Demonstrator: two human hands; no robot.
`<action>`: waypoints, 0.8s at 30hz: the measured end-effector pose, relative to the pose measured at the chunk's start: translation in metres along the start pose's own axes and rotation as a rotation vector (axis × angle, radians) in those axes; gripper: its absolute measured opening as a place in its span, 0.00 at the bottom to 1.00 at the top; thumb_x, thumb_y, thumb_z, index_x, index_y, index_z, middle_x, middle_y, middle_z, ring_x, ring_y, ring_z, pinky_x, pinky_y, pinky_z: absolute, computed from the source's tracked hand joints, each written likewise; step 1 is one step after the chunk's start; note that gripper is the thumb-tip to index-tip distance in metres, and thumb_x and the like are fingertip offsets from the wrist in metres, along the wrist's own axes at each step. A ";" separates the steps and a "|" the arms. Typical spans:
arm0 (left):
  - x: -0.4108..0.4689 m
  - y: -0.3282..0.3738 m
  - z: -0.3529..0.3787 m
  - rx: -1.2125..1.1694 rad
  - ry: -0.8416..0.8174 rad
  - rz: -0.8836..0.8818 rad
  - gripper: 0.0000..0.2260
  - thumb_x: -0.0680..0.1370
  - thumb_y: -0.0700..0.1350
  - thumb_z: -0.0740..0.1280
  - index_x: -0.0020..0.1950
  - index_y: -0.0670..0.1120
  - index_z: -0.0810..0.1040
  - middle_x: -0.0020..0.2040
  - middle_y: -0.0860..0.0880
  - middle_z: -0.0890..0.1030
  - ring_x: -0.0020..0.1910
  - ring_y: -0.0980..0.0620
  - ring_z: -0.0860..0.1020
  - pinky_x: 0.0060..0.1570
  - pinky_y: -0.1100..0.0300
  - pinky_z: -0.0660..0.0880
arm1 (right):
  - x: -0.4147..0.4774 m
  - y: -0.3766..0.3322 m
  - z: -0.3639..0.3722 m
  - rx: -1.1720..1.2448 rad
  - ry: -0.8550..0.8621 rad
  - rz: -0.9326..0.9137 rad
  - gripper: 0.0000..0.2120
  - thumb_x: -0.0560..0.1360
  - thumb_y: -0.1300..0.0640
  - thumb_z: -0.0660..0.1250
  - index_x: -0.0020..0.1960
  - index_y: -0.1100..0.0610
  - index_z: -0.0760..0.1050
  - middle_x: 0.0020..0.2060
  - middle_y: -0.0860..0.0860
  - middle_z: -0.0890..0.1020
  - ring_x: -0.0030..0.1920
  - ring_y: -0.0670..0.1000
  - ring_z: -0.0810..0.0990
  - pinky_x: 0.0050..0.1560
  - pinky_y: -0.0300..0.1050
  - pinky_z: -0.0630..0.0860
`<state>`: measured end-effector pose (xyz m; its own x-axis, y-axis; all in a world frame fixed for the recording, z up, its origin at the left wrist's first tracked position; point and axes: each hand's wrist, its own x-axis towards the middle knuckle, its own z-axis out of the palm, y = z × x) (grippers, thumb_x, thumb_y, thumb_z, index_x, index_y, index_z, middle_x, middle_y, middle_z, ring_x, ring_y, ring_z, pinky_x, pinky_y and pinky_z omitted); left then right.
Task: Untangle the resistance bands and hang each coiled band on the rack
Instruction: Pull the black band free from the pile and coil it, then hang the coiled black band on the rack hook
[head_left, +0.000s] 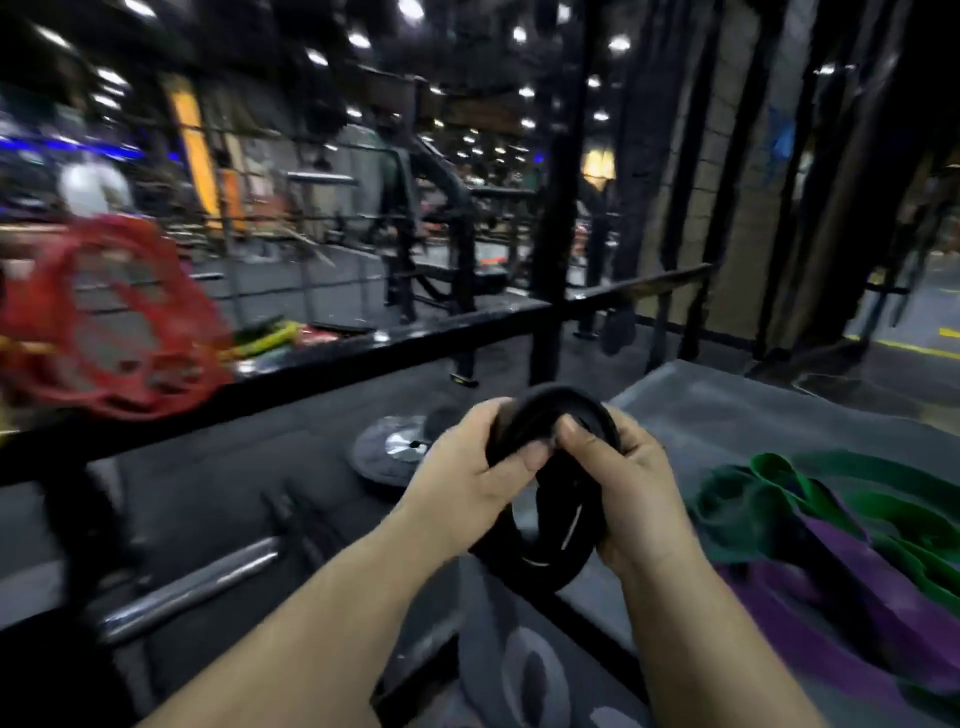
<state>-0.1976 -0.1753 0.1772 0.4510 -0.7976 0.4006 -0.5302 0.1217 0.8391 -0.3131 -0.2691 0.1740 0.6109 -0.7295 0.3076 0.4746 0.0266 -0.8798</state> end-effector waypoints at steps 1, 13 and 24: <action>-0.008 0.003 -0.019 0.009 0.062 0.000 0.09 0.77 0.47 0.69 0.52 0.59 0.72 0.45 0.59 0.80 0.44 0.68 0.78 0.45 0.70 0.76 | 0.001 0.001 0.020 0.002 -0.047 0.005 0.15 0.66 0.57 0.71 0.51 0.63 0.78 0.39 0.55 0.84 0.41 0.52 0.83 0.39 0.43 0.79; -0.108 0.038 -0.192 0.110 0.601 -0.046 0.06 0.78 0.52 0.66 0.52 0.52 0.78 0.45 0.52 0.83 0.40 0.58 0.81 0.43 0.61 0.76 | -0.010 0.014 0.219 -0.038 -0.515 -0.112 0.12 0.67 0.56 0.73 0.50 0.54 0.82 0.45 0.55 0.86 0.47 0.53 0.84 0.52 0.51 0.80; -0.135 0.077 -0.270 0.254 0.996 -0.030 0.18 0.71 0.59 0.63 0.52 0.48 0.75 0.45 0.50 0.80 0.45 0.50 0.79 0.49 0.44 0.78 | -0.023 -0.004 0.340 -0.077 -0.622 -0.204 0.12 0.71 0.52 0.71 0.52 0.56 0.80 0.44 0.55 0.84 0.45 0.53 0.81 0.58 0.60 0.77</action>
<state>-0.1054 0.1010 0.2867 0.7961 0.0678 0.6013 -0.5930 -0.1107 0.7976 -0.1140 -0.0199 0.2940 0.7766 -0.1828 0.6029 0.5874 -0.1362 -0.7978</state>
